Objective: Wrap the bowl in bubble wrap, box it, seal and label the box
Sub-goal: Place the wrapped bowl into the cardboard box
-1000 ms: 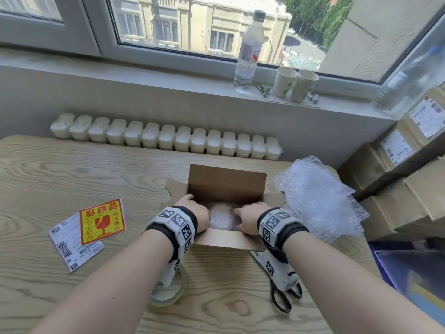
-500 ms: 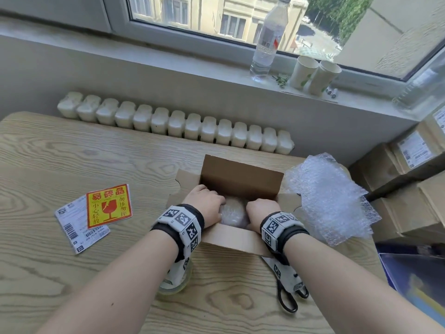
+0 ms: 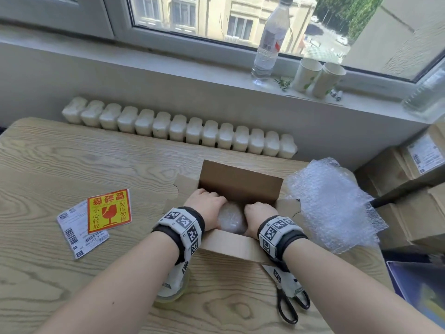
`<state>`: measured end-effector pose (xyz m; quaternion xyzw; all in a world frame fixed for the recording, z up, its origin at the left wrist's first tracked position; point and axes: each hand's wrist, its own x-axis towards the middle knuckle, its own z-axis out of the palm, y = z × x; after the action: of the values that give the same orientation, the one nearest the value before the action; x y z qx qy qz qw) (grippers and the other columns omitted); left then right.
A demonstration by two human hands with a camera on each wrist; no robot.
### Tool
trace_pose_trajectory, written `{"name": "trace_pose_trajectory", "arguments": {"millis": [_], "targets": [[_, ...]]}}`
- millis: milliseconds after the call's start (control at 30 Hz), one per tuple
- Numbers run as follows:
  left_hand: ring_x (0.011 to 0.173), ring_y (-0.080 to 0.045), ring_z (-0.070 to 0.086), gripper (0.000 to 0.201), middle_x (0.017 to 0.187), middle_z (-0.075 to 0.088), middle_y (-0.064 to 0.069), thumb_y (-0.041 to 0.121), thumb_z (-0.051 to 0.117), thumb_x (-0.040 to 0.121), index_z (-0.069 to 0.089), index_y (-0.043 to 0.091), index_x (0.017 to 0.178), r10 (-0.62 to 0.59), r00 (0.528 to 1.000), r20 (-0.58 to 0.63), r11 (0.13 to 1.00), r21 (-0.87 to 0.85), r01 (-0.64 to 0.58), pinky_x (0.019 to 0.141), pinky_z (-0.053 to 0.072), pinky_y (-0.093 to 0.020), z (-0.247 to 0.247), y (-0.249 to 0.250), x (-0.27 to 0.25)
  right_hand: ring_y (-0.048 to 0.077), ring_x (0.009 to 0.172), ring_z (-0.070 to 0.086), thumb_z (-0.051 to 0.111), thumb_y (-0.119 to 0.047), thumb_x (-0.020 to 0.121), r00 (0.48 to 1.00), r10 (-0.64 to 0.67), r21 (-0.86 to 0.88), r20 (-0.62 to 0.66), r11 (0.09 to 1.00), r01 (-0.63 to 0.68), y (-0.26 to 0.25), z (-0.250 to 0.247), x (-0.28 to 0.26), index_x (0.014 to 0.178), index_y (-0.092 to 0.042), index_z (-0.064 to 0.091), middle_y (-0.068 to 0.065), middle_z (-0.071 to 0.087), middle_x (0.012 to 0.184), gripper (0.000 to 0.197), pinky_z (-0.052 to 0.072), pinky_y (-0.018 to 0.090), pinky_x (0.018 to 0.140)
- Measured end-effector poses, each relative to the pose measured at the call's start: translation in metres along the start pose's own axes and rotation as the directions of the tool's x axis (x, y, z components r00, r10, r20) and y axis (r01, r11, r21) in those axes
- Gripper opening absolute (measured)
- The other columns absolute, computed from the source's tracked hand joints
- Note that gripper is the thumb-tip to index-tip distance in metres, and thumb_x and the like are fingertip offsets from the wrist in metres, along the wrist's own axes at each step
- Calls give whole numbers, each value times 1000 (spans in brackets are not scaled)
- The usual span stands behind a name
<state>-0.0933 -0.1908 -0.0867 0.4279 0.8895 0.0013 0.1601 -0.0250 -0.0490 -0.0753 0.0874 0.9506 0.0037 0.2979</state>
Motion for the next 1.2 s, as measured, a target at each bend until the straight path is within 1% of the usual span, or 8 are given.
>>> {"name": "trace_pose_trajectory", "arguments": {"millis": [233,367,500,700,833,900,1033,1200], "targets": [[118,-19,51,51,127,56,1,38,59,81,51,23,129,-8,999,-32,1000,-19,7,104,25,-29,3,0,-3,27,100,65,59,-23,85,998,0,2,59,1000,-1,-4,8,5,104,-10,65,7,67,109,24,44,28,69],[117,-18,51,55,127,56,1,43,62,79,50,23,129,-13,999,-38,1000,-20,12,102,25,-29,1,1,-2,30,88,64,57,-28,81,998,4,162,-59,987,6,-3,2,-4,76,-16,55,8,67,94,13,41,27,65],[120,-18,49,73,129,54,1,49,69,73,42,25,136,-15,1000,-19,997,-81,13,104,27,-29,-5,-3,-3,30,74,53,51,-33,84,973,124,397,-192,917,-39,-1,-13,-6,59,-17,42,8,58,76,31,36,28,64],[112,-22,52,81,121,55,-1,49,75,67,38,24,134,-67,998,-3,978,-200,65,101,34,-30,-11,-6,-7,21,68,51,53,-29,85,970,235,546,-68,822,-161,-7,-30,-3,66,-13,46,1,50,67,27,31,24,47],[104,-24,57,59,117,60,-2,25,66,76,41,19,128,-107,994,3,943,-315,102,86,43,-29,-13,-7,-9,26,73,67,50,-26,85,978,209,630,-25,762,-146,-3,-30,-6,74,-9,57,9,68,77,21,52,30,62],[107,-24,56,51,120,58,-3,23,59,80,41,18,128,-101,994,39,938,-330,108,87,44,-30,-14,-4,-10,27,76,69,50,-32,88,983,177,605,-59,789,-105,1,-33,-8,77,-7,64,9,70,74,31,55,32,68],[117,-25,51,48,129,50,-3,28,51,88,41,22,134,-87,994,64,936,-337,103,98,40,-35,-15,1,-7,22,70,59,52,-52,88,980,143,428,-136,901,-72,10,-44,-16,66,-14,58,2,59,66,44,38,26,51],[118,-21,50,42,130,56,0,40,43,96,41,24,135,-52,998,-38,966,-256,40,99,30,-29,-24,4,4,22,100,62,52,-43,87,956,98,245,-275,969,-28,22,-47,-29,105,-21,67,-1,68,102,33,42,30,72]]}}
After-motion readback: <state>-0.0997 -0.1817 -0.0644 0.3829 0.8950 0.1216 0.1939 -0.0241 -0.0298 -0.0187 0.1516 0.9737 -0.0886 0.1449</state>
